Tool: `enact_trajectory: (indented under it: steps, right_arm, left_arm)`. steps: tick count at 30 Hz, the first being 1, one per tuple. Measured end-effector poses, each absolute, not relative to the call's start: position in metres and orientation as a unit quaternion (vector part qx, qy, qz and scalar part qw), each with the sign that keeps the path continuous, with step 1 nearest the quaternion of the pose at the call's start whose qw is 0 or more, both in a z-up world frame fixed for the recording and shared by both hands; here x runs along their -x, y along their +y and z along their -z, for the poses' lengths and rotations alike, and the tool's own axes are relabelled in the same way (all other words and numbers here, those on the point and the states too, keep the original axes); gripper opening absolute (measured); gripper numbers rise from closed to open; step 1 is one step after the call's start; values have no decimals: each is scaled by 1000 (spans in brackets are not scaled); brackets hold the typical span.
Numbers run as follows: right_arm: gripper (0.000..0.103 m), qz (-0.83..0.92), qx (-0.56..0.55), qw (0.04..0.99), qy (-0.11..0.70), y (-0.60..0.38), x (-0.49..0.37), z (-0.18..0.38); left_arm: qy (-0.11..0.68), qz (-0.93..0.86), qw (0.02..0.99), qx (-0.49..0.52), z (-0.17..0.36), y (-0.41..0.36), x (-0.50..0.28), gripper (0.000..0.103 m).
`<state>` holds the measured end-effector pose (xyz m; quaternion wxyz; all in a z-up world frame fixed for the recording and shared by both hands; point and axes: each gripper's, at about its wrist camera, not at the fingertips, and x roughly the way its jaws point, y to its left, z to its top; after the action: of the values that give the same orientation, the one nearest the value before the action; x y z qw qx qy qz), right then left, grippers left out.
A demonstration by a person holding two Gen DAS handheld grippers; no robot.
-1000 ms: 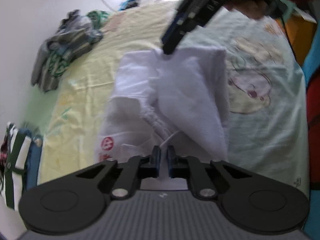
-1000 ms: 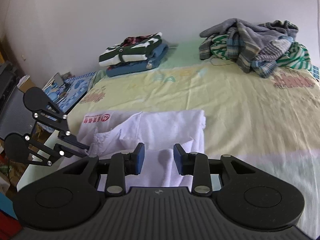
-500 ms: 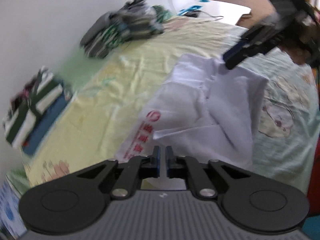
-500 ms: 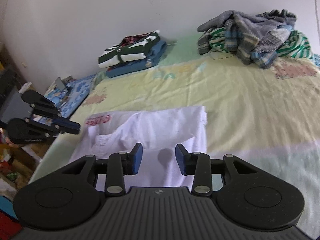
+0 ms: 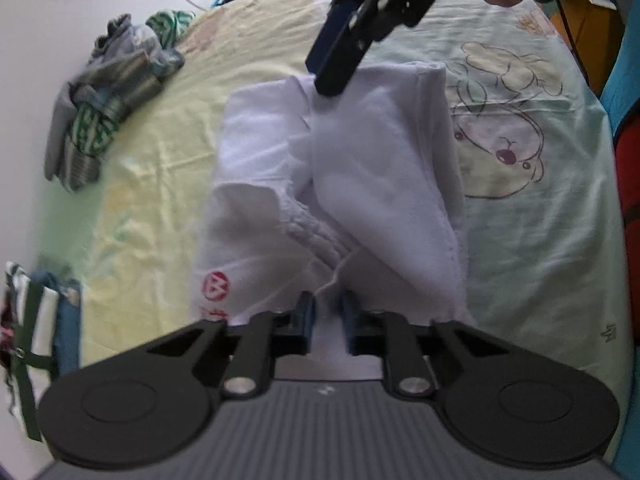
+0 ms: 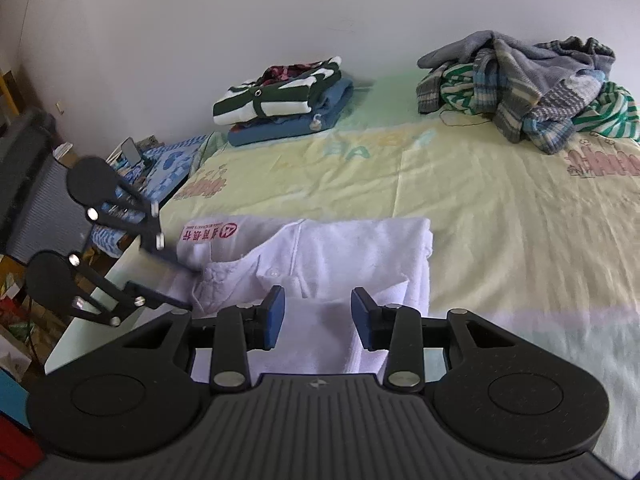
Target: Fold clothes
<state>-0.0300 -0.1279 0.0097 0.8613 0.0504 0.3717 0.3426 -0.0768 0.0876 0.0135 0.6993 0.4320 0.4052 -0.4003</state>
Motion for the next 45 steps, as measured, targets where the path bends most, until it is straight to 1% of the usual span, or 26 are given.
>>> enact_trajectory:
  steps: [7, 13, 15, 19, 21, 23, 24, 25, 27, 29, 30, 33, 35, 36, 39, 40, 41, 42, 45]
  right_arm:
    - [42, -321, -74, 867, 375, -140, 31, -5]
    - [42, -322, -85, 864, 378, -140, 28, -5]
    - [42, -324, -69, 863, 381, -136, 28, -6]
    - [42, -332, -32, 861, 384, -128, 32, -9]
    - [42, -340, -23, 857, 385, -124, 34, -11]
    - [42, -343, -12, 859, 381, -122, 37, -13]
    - [42, -342, -8, 860, 378, -121, 38, -14]
    - [42, -342, -7, 861, 377, -120, 38, -15]
    - [40, -358, -13, 856, 372, -116, 39, -19]
    - [33, -406, -9, 843, 352, -104, 42, -29]
    - [32, -431, -6, 836, 341, -97, 43, -34]
    - [23, -499, 15, 798, 337, -60, 46, -40]
    - [10, -520, 51, 780, 344, -41, 42, -35]
    - [9, -527, 64, 772, 349, -34, 40, -31]
    - [9, -549, 75, 745, 371, -20, 30, -19]
    - [10, -551, 86, 743, 371, -14, 29, -16]
    - [15, -551, 97, 742, 369, -8, 28, -14]
    - [17, -549, 106, 742, 370, -4, 28, -12]
    - [17, -554, 123, 728, 384, 3, 24, -6]
  left_arm:
    - [401, 362, 754, -373, -26, 107, 80, 6]
    - [422, 299, 818, -254, -39, 145, 72, 6]
    - [424, 272, 831, -237, -35, 154, 71, 6]
    - [439, 221, 852, -181, -25, 175, 67, 2]
    - [439, 219, 853, -176, -24, 176, 70, 2]
    - [414, 236, 857, -194, -32, 168, 81, 9]
    - [401, 253, 855, -210, -36, 160, 86, 19]
    - [392, 276, 847, -229, -40, 151, 90, 41]
    - [379, 304, 832, -267, -42, 135, 91, 57]
    - [375, 322, 816, -300, -39, 121, 89, 57]
    - [384, 325, 807, -309, -35, 117, 87, 57]
    - [395, 326, 797, -322, -27, 113, 91, 57]
    - [396, 322, 793, -333, -25, 113, 101, 59]
    - [394, 322, 794, -332, -26, 114, 106, 61]
    - [397, 318, 802, -313, -26, 117, 119, 65]
    - [398, 315, 805, -307, -26, 117, 122, 67]
    - [398, 313, 808, -300, -25, 118, 125, 67]
    - [399, 310, 812, -293, -25, 119, 127, 68]
    - [402, 303, 820, -271, -22, 119, 132, 71]
